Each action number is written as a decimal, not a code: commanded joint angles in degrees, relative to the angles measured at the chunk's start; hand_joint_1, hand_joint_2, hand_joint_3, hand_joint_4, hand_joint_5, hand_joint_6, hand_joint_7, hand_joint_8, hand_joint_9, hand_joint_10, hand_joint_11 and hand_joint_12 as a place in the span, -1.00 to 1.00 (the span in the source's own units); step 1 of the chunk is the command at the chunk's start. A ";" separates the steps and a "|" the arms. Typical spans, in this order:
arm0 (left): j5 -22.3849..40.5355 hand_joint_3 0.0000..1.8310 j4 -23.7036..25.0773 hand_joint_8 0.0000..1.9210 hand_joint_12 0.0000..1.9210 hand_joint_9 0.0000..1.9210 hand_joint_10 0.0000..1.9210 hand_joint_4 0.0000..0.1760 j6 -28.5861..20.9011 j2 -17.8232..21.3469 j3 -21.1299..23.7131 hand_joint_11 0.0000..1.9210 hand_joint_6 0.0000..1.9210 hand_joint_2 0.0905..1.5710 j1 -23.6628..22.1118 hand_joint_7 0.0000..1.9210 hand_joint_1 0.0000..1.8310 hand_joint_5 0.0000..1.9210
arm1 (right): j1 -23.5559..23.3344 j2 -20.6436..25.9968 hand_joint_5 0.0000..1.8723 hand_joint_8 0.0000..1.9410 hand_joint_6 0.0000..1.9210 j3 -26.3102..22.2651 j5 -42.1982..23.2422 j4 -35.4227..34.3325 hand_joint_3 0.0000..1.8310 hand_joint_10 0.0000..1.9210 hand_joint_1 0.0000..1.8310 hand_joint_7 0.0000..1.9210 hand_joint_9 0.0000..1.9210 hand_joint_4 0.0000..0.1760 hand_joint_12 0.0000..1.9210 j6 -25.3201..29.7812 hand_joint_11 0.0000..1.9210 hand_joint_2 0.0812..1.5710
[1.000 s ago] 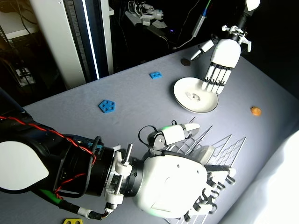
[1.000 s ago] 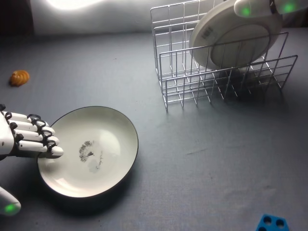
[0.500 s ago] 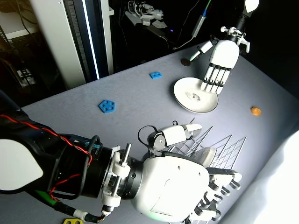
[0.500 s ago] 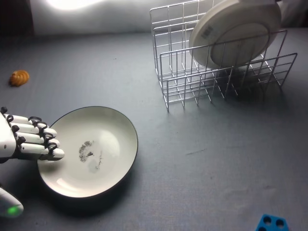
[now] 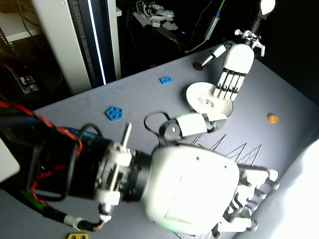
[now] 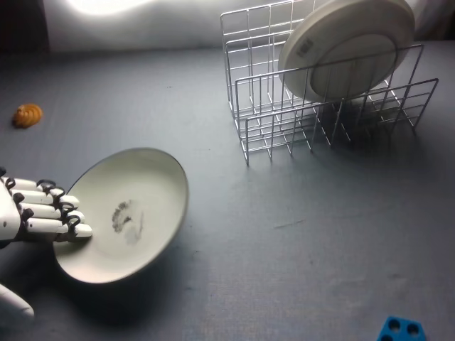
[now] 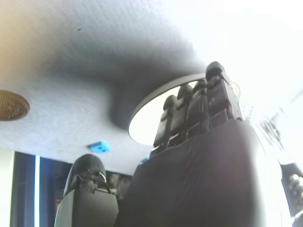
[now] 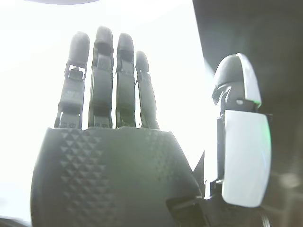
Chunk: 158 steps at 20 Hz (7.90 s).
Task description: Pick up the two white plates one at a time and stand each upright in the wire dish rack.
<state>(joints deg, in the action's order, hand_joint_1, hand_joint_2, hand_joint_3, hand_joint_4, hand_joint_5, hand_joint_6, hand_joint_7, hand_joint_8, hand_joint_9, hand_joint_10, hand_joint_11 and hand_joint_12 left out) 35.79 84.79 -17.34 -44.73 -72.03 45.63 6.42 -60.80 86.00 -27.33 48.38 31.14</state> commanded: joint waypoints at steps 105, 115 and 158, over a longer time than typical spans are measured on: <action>5.54 -1.00 8.40 -1.00 -1.00 -1.00 -1.00 -1.00 -6.19 10.78 3.57 -1.00 -1.00 0.31 -22.25 -0.99 -1.00 -0.96 | 1.61 -6.44 0.08 -0.13 0.03 -36.92 12.42 -47.28 -1.00 -0.99 0.34 0.09 0.22 -0.74 -0.06 -98.69 -0.26 0.36; 6.14 -1.00 8.40 -0.99 -1.00 -0.98 -0.99 -1.00 -6.45 13.67 6.39 -1.00 -0.99 0.32 -21.86 -0.96 -1.00 -0.95 | -4.81 -0.68 0.12 -0.17 -0.03 -38.26 19.83 -51.19 -1.00 -1.00 0.35 0.10 0.24 -0.78 -0.05 -81.62 -0.24 0.35; 8.94 -1.00 8.84 -1.00 -1.00 -1.00 -1.00 -1.00 -7.13 10.28 4.85 -1.00 -1.00 0.27 -24.05 -1.00 -1.00 -1.00 | -7.81 7.87 0.09 -0.14 0.01 -28.59 19.88 -54.26 -1.00 -0.99 0.34 0.08 0.21 -0.77 0.10 -56.84 -0.32 0.36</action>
<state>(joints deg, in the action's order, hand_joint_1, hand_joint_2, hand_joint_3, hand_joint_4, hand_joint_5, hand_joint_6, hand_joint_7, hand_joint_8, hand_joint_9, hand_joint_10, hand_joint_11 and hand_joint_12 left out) 44.40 96.64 -24.32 -34.83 -67.07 22.26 -0.82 -53.28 57.54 1.02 -4.75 -26.83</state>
